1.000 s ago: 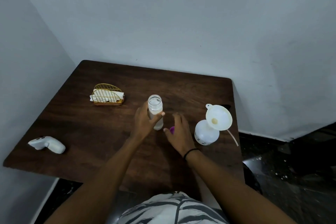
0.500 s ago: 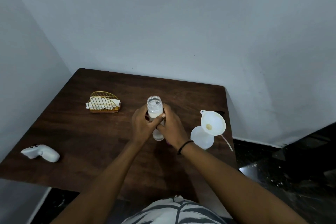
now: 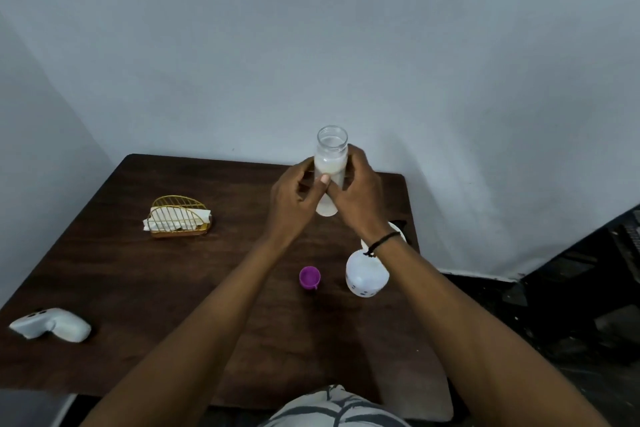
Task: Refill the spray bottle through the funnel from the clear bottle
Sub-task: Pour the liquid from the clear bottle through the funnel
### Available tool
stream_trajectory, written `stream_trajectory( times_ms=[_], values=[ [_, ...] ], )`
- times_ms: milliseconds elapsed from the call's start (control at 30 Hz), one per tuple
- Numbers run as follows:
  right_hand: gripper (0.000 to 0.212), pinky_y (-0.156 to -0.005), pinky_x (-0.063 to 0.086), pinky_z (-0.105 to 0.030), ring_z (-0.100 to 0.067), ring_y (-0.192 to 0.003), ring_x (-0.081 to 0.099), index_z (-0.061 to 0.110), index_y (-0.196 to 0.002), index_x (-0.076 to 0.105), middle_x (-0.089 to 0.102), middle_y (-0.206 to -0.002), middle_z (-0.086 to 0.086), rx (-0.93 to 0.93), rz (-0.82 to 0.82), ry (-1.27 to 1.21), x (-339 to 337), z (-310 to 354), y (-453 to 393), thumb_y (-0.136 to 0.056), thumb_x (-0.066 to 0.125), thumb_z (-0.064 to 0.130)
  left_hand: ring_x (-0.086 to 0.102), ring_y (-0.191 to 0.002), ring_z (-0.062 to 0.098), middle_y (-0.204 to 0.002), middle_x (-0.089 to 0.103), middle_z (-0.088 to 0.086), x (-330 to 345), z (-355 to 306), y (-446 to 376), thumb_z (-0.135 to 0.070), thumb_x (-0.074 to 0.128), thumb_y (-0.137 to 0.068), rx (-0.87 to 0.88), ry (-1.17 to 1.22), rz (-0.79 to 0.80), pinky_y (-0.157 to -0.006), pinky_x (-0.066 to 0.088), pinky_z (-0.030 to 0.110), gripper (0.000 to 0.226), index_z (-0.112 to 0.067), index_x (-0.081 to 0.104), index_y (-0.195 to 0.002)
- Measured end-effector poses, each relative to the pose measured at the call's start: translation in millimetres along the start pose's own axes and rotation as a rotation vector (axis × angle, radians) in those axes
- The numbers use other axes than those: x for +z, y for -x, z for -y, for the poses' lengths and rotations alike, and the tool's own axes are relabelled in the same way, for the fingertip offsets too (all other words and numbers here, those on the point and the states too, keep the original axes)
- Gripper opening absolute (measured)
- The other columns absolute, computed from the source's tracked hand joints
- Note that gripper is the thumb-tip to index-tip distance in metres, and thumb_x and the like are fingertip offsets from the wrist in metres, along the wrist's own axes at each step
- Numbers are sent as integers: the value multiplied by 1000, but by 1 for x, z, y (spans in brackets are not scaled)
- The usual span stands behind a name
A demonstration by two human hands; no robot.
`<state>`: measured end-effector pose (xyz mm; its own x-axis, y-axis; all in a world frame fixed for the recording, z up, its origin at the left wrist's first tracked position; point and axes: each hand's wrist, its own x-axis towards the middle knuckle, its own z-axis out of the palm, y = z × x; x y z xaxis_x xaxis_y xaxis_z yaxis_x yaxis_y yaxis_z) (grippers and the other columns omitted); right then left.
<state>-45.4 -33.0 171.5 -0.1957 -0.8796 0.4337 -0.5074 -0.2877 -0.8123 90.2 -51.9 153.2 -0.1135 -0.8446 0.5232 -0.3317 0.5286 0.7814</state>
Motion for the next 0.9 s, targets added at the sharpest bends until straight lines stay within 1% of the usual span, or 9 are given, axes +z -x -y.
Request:
stream_trajectory(
  times_ms=[200, 367, 433, 533, 600, 667, 733, 833, 900],
  values=[
    [58, -82, 56, -33, -11, -97, 64, 24, -125, 55, 67, -116, 11, 24, -196, 97, -60, -9, -11, -75, 82, 33, 65, -78, -1, -86, 72, -8, 39, -8, -4, -18, 66, -91, -151, 58, 87, -68, 45, 10, 9, -13, 73, -94],
    [57, -83, 56, -36, -9, -100, 63, 23, -125, 56, 65, -117, 11, 58, -283, 141, -104, -22, -3, -75, 81, 34, 63, -74, -5, -82, 71, -14, 63, -1, 7, -17, 66, -90, -295, 39, 195, -66, 46, 10, 8, -16, 74, -89],
    [54, -84, 55, -37, -9, -100, 62, 24, -123, 56, 65, -115, 12, 49, -276, 179, -116, -28, 4, -76, 80, 35, 63, -72, -2, -80, 70, -13, 68, 5, 14, -19, 67, -89, -339, 19, 223, -67, 49, 18, 9, -15, 75, -87],
    [46, -82, 53, -36, -8, -97, 61, 23, -116, 57, 64, -107, 13, 44, -247, 226, -129, -39, 19, -78, 80, 31, 66, -74, 12, -79, 73, -3, 73, 12, 23, -27, 67, -90, -389, -23, 273, -69, 51, 31, 16, -13, 74, -85],
    [43, -79, 53, -37, -9, -93, 61, 24, -113, 57, 64, -103, 11, 50, -209, 248, -133, -48, 30, -77, 80, 29, 66, -75, 15, -78, 73, 0, 77, 12, 27, -29, 66, -91, -402, -39, 298, -68, 50, 32, 20, -12, 74, -84],
    [45, -78, 53, -39, -13, -94, 61, 23, -115, 58, 64, -103, 8, 54, -162, 273, -134, -59, 41, -76, 79, 31, 65, -71, 13, -76, 72, -2, 80, 12, 29, -28, 66, -91, -416, -48, 299, -66, 48, 30, 20, -12, 74, -81],
    [48, -78, 52, -38, -14, -96, 61, 21, -117, 59, 64, -105, 6, 65, -112, 301, -135, -69, 51, -75, 77, 35, 66, -71, 16, -74, 72, -2, 82, 12, 30, -28, 66, -90, -442, -41, 303, -66, 52, 34, 19, -14, 74, -79],
    [54, -78, 49, -26, -13, -97, 59, 20, -121, 59, 64, -106, 5, 97, -24, 335, -135, -78, 64, -74, 75, 42, 67, -65, 16, -70, 71, -5, 83, 13, 32, -29, 67, -88, -484, -3, 321, -65, 58, 40, 19, -15, 74, -79],
    [54, -75, 42, -15, -10, -94, 57, 21, -121, 59, 63, -104, 5, 120, 29, 349, -137, -80, 70, -74, 77, 39, 64, -57, 14, -63, 69, -4, 83, 12, 33, -29, 67, -89, -515, 21, 323, -63, 57, 41, 20, -14, 74, -77]
  ],
)
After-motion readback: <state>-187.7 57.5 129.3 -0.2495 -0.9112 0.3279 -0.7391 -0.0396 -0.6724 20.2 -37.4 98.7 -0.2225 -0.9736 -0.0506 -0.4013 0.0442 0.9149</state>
